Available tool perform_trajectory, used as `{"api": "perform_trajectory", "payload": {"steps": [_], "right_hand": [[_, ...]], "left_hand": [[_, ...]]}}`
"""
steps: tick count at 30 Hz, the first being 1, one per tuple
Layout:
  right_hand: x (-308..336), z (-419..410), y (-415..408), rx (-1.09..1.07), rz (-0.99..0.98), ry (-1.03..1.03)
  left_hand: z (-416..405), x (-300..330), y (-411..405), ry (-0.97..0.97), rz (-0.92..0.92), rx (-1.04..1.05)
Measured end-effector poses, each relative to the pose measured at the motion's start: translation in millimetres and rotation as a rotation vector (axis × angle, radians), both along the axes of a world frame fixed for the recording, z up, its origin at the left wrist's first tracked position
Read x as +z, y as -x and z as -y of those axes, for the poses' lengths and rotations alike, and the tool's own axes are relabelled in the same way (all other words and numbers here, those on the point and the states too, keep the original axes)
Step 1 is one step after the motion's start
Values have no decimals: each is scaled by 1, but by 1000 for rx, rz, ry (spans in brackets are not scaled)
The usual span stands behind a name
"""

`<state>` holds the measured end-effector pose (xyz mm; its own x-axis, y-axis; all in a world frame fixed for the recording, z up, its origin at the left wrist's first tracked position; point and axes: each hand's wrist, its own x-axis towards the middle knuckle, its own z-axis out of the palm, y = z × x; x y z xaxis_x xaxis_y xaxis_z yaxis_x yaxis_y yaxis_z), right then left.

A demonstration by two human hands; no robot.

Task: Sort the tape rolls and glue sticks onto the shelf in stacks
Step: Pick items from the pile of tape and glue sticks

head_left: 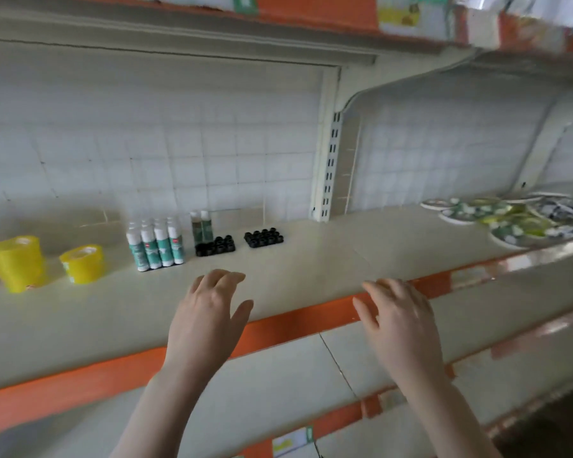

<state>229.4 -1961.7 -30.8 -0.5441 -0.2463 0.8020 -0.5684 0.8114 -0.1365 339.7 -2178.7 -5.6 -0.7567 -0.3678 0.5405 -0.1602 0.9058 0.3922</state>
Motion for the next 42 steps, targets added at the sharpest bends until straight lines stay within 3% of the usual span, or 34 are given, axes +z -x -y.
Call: {"api": "perform_trajectory", "payload": {"steps": [10,25,31,42], "right_hand": [[2,-173,127,-117,60,-57],[0,-311,327,-201,100,-16],[-5,-359,397,-97,126,13],[6,-404,498,271,132,-33]], "left_hand": [[-162,7,151,-15,6,-132],[-300,3,383,-36,25,-264],[-355,-3,438,-35,67,-212],[-439,-12,495,-120,170,66]]}}
